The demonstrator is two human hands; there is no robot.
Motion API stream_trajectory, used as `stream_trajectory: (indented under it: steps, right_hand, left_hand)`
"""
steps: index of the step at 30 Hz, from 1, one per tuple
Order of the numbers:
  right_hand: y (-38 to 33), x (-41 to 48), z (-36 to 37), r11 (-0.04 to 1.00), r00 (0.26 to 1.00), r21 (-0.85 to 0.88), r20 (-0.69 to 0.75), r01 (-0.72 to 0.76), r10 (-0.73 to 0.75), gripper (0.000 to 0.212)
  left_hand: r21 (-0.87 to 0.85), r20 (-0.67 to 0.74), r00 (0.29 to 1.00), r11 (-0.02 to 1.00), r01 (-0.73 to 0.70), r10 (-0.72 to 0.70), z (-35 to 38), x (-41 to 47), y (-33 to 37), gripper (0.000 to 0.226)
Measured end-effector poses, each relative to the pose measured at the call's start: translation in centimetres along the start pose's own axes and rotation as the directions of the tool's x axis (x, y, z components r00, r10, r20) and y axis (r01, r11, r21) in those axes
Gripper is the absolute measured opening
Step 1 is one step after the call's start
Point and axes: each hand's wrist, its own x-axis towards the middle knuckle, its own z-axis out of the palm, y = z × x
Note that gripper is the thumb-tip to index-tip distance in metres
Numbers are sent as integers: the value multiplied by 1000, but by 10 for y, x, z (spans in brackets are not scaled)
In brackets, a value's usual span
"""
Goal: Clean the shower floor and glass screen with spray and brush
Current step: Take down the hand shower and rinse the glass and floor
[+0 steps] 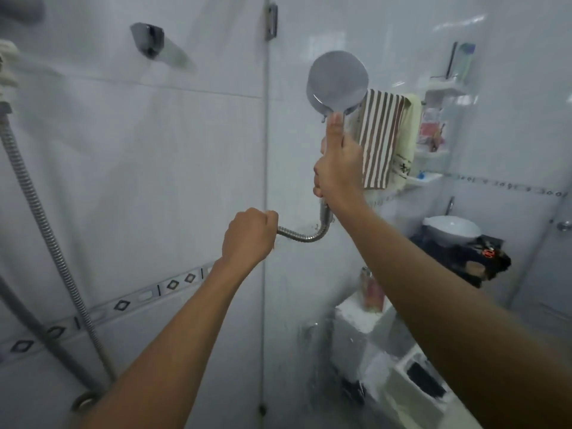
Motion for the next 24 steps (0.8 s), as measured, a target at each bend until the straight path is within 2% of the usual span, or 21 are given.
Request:
stream_trajectory:
  steps: [5,13,19,24]
  right_hand:
    - [46,-66,-31,986,987,43,32,-162,160,49]
    - [80,-143,-72,958,958,-7,5,-286,286,51]
    - [88,-195,-112,944,946,-63,-18,-323,323,51]
    - [87,-229,-149,930,929,-43,-67,-366,363,52]
  left_hand:
    - [89,112,994,996,-25,15,36,-66,-38,54]
    - [158,258,964,987,19,-60,65,-146,-55,57]
    - [186,312,941,980,74,-130,82,-216,-52,55]
    - [192,398,913,981,16,-93,91,-271,-39,53]
